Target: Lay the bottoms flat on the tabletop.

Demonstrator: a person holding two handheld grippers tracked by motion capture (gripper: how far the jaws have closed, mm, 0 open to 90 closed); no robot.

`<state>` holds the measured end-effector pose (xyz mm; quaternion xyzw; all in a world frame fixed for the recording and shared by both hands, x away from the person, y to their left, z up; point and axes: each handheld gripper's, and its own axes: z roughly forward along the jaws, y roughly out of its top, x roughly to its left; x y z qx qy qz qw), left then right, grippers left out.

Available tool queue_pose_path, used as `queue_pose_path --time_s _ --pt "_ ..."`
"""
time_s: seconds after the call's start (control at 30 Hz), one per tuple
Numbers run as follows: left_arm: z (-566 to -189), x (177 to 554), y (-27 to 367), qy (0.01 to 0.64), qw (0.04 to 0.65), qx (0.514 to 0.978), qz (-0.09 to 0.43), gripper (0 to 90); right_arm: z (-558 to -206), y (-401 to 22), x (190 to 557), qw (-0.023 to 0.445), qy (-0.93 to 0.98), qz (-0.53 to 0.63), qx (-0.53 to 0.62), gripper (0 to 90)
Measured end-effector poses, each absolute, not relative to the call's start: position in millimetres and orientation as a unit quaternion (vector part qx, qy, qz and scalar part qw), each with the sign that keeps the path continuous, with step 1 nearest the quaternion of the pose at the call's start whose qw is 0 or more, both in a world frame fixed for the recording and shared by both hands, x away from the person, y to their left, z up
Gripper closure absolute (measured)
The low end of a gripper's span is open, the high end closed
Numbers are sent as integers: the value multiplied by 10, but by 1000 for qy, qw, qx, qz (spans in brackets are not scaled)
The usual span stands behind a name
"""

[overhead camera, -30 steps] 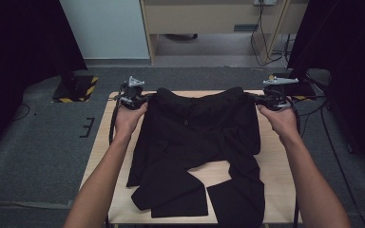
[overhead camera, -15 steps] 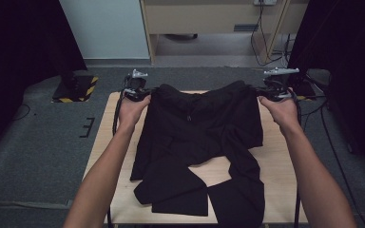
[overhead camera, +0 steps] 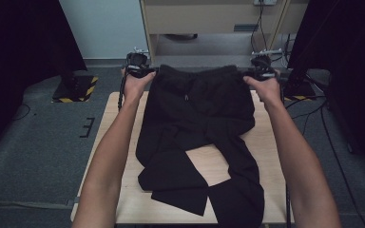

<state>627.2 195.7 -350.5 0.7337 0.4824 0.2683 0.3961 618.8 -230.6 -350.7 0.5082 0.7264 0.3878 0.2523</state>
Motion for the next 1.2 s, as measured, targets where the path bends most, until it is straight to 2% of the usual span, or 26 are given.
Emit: queue_pose_path --time_s 0.13,0.37,0.67,0.83,0.9,1.0,1.07,1.2 --pt "-3775 5987 1932 460 369 764 262 446 -3889 -2245 5929 242 753 364 493 377" --pt "-4219 5399 1951 454 362 776 246 422 -4418 -2177 5439 203 776 339 492 349" --pt "-4597 4762 1970 457 372 776 227 399 -4701 -2094 4929 180 785 339 486 289" --pt "-4758 4390 1974 455 376 776 223 394 -4776 -2101 4654 178 782 349 486 286" --pt "-4808 4256 1996 453 387 773 218 389 -4800 -2115 4577 179 779 355 486 300" --pt "-4908 4085 2034 447 383 781 208 382 -4830 -2139 4459 176 780 362 479 379" --pt "-4945 3977 2056 441 380 786 207 373 -4857 -2167 4378 175 787 359 471 468" --pt "-4997 3751 2088 433 395 785 201 348 -4911 -2248 4243 178 791 352 468 509"
